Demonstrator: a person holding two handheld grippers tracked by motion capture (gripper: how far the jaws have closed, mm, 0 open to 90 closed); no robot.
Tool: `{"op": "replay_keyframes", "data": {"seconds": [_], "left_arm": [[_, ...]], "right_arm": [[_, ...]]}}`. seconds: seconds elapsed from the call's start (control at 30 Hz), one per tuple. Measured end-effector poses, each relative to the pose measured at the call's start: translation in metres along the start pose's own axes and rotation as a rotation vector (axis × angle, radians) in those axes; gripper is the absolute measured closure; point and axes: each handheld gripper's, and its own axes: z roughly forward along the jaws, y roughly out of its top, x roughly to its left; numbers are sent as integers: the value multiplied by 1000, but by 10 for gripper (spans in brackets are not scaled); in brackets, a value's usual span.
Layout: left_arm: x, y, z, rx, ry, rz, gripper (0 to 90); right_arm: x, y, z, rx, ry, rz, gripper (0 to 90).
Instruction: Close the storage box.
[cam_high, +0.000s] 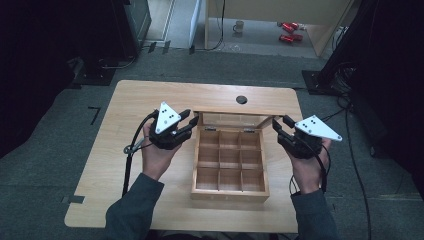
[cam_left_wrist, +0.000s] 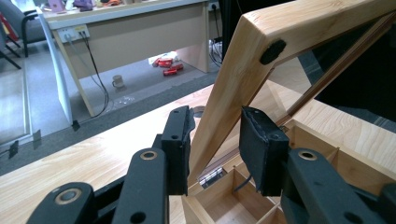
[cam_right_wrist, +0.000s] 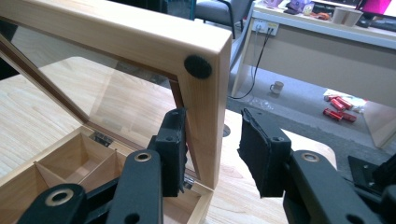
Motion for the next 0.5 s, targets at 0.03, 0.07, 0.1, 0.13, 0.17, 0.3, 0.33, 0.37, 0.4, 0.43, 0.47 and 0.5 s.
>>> {"op": "replay_keyframes", "data": {"seconds": [0.03, 0.07, 0.1, 0.13, 0.17, 0.3, 0.33, 0.37, 0.4, 0.43, 0.47, 0.5], "left_arm": [[0, 0, 0, -1, -2, -3, 641], [-1, -1, -1, -1, -2, -5, 641], [-1, -2, -2, 2, -4, -2, 641], [-1, -2, -2, 2, -4, -2, 640], [-2, -2, -2, 4, -4, 2, 640], [-5, -4, -4, 4, -10, 3, 638], [-5, -4, -5, 5, -12, 6, 638], [-6, -5, -5, 4, -13, 7, 637], [-7, -5, -6, 4, -14, 9, 637], [-8, -5, -6, 4, -15, 10, 637], [-9, -6, -7, 2, -17, 11, 636], [-10, -6, -7, 0, -15, 15, 636]], "right_arm": [[1, 0, -1, 1, -3, -4, 616], [1, 0, -2, 0, -4, -7, 616], [1, 0, -4, -2, 0, -9, 615], [1, 0, -4, -2, 0, -9, 615], [2, -1, -6, -5, 4, -9, 615], [3, -2, -9, -9, 7, -9, 620], [4, -3, -11, -8, 6, -10, 619], [5, -3, -12, -11, 7, -8, 620], [5, -3, -14, -12, 8, -10, 620], [6, -4, -15, -15, 9, -10, 619], [6, -4, -17, -18, 12, -10, 618], [7, -4, -19, -21, 12, -11, 616]]}}
